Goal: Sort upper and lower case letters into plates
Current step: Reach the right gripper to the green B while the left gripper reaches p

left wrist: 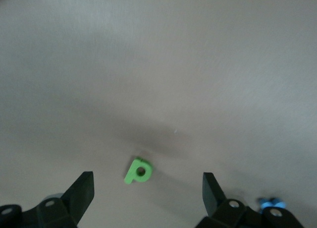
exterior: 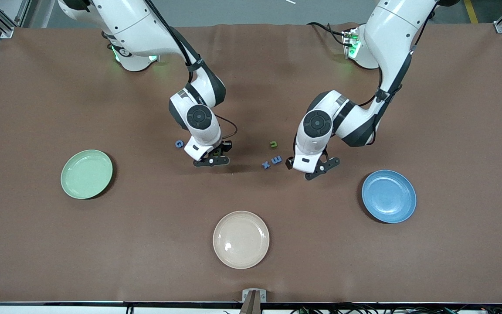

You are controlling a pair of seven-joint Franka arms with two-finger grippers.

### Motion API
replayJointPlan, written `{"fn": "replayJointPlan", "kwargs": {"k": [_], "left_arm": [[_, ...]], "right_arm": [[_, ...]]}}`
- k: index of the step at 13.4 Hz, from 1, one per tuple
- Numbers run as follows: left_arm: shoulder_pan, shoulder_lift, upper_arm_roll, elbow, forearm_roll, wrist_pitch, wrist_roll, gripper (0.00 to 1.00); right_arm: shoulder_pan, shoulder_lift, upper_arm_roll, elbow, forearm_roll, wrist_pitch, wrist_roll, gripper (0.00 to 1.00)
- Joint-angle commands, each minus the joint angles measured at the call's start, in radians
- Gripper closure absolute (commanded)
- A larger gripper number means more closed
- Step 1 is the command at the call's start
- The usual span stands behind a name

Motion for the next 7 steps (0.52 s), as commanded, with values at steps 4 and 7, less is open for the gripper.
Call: {"fn": "replayJointPlan", "kwargs": {"k": [4, 7], "left_arm": [[0.013, -0.022, -0.014, -0.099, 0.018, 0.053, 0.087, 0.2], [0.011, -0.004, -0.015, -0.099, 0.018, 0.073, 0.087, 0.21]], "right_arm": [[-0.004, 0.009, 0.001, 0.004, -0.012, 0.01, 0.02, 0.9], [-0.009, -0.046, 0.001, 0.004, -0.011, -0.032, 0.015, 0.96]]}}
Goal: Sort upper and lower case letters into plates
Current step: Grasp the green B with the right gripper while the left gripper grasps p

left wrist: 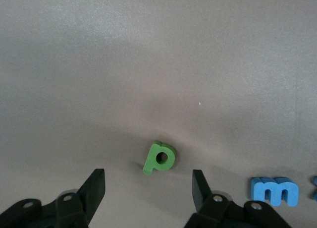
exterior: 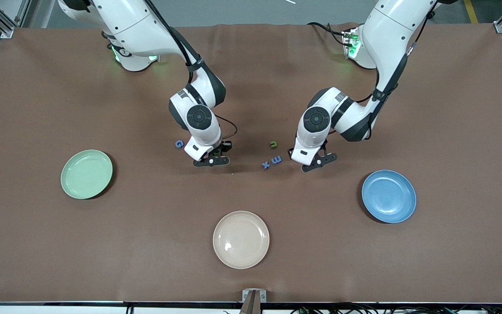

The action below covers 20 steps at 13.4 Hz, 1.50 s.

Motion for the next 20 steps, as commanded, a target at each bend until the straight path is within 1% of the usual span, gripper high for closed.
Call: {"fn": "replayJointPlan", "kwargs": {"k": [1, 2, 3, 5, 7, 9, 11, 12, 13, 14, 16, 17, 18, 19, 20], "left_arm": [[0.009, 0.008, -0.01, -0.015, 0.018, 0.027, 0.006, 0.21], [0.009, 0.017, -0.01, -0.015, 0.018, 0.048, 0.006, 0.24], [0.004, 0.03, -0.01, -0.015, 0.018, 0.07, 0.006, 0.29], [0.004, 0.043, -0.01, -0.016, 0.018, 0.093, 0.012, 0.4], [0.011, 0.045, -0.008, -0.015, 0.018, 0.095, 0.031, 0.42], [0.014, 0.042, -0.008, -0.015, 0.018, 0.095, 0.035, 0.42], [0.017, 0.039, -0.008, -0.015, 0.018, 0.095, 0.052, 0.42], [0.02, 0.039, -0.008, -0.015, 0.018, 0.095, 0.06, 0.44], [0.02, 0.04, -0.007, -0.015, 0.018, 0.095, 0.066, 0.48], [0.023, 0.04, -0.007, -0.015, 0.018, 0.095, 0.068, 0.49], [0.026, 0.04, -0.007, -0.016, 0.018, 0.095, 0.074, 0.52], [0.026, 0.043, -0.007, -0.016, 0.018, 0.095, 0.074, 0.57], [0.023, 0.048, -0.005, -0.016, 0.018, 0.095, 0.074, 0.58], [0.021, 0.048, -0.005, -0.022, 0.018, 0.093, 0.074, 0.63], [0.021, 0.04, -0.005, -0.036, 0.02, 0.093, 0.075, 0.72]], "right_arm": [[-0.019, -0.093, -0.003, 0.002, -0.011, -0.095, 0.013, 0.96], [-0.036, -0.151, -0.015, 0.005, -0.011, -0.164, 0.006, 0.97], [-0.055, -0.205, -0.025, 0.006, -0.012, -0.223, -0.019, 0.97], [-0.125, -0.303, -0.041, 0.003, -0.012, -0.336, -0.161, 0.97], [-0.246, -0.367, -0.041, -0.006, -0.012, -0.403, -0.358, 0.97], [-0.379, -0.403, -0.039, -0.044, -0.012, -0.419, -0.558, 0.97], [-0.545, -0.397, -0.038, -0.063, -0.008, -0.413, -0.823, 0.97], [-0.626, -0.385, -0.038, -0.064, -0.005, -0.399, -0.943, 0.97], [-0.682, -0.354, -0.038, -0.069, -0.005, -0.37, -1.023, 0.97], [-0.734, -0.328, -0.038, -0.093, -0.005, -0.311, -1.103, 0.97], [-0.797, -0.274, -0.038, -0.149, -0.003, -0.174, -1.209, 0.97], [-0.826, -0.236, -0.038, -0.158, -0.003, -0.139, -1.241, 0.97], [-0.838, -0.202, -0.039, -0.158, -0.003, -0.109, -1.263, 0.97], [-0.846, -0.175, -0.039, -0.161, -0.005, -0.067, -1.29, 0.97], [-0.852, -0.152, -0.038, -0.175, -0.003, -0.028, -1.312, 0.97]]}}
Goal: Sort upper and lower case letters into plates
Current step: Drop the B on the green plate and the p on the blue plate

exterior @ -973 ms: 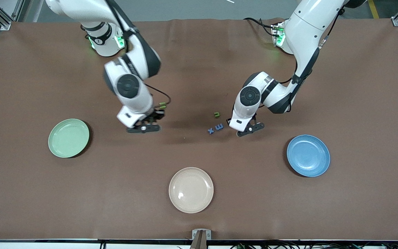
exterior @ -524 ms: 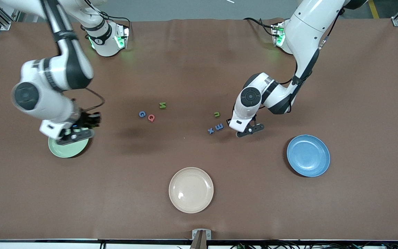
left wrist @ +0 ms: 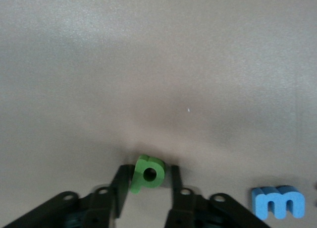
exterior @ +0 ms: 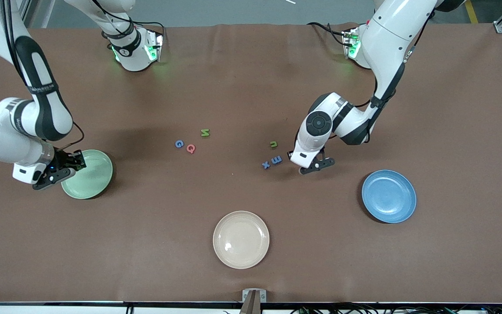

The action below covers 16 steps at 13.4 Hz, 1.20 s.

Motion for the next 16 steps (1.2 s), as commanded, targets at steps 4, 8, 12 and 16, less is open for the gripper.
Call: {"fn": "replayJointPlan", "kwargs": {"k": [4, 8, 12, 16], "left_arm": [[0.015, -0.029, 0.012, -0.026, 0.018, 0.002, 0.01, 1.0], [0.202, -0.125, 0.011, -0.019, 0.018, -0.044, 0.152, 1.0], [0.435, -0.116, 0.012, 0.014, 0.018, -0.046, 0.407, 1.0], [0.54, -0.041, 0.014, 0.086, 0.018, -0.038, 0.473, 1.0]], "right_arm": [[-0.023, 0.037, 0.027, -0.097, 0.0, 0.136, -0.048, 0.96], [-0.015, 0.022, 0.029, -0.089, 0.0, 0.122, -0.033, 0.24], [-0.004, -0.087, 0.037, 0.09, 0.005, -0.225, -0.013, 0.08], [0.106, -0.156, 0.044, 0.196, 0.006, -0.434, 0.248, 0.08]]}}
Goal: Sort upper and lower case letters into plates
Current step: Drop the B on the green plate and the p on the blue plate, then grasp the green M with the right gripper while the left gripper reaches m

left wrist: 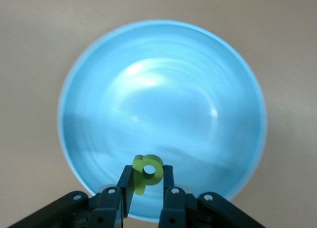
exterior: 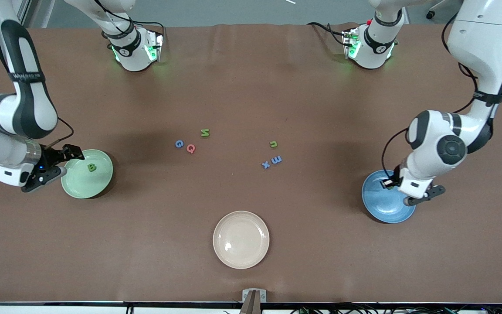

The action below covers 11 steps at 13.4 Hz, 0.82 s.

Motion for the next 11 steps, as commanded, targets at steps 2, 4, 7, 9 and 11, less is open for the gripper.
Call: {"fn": "replayJointPlan", "kwargs": {"k": [2, 4, 7, 9, 11], "left_arm": [[0.023, 0.076, -0.008, 0.085, 0.017, -0.002, -0.002, 1.0], [0.024, 0.103, 0.004, 0.089, 0.018, 0.028, 0.0, 0.87], [0.035, 0.103, 0.024, 0.09, 0.018, 0.049, 0.006, 0.01], [0.02, 0.062, 0.021, 0.089, 0.018, 0.014, -0.004, 0.0], [0.0, 0.026, -0.031, 0.113, 0.017, -0.048, -0.011, 0.0]], "right_arm": [[0.156, -0.069, 0.001, 0.005, 0.003, -0.096, 0.336, 0.06], [0.247, -0.084, 0.002, 0.002, 0.003, -0.113, 0.506, 0.04], [0.39, -0.078, 0.002, -0.004, 0.005, -0.101, 0.712, 0.01], [0.492, -0.074, 0.001, -0.028, 0.005, -0.055, 0.848, 0.0], [0.549, -0.078, 0.001, -0.113, 0.005, 0.049, 0.905, 0.0]]}}
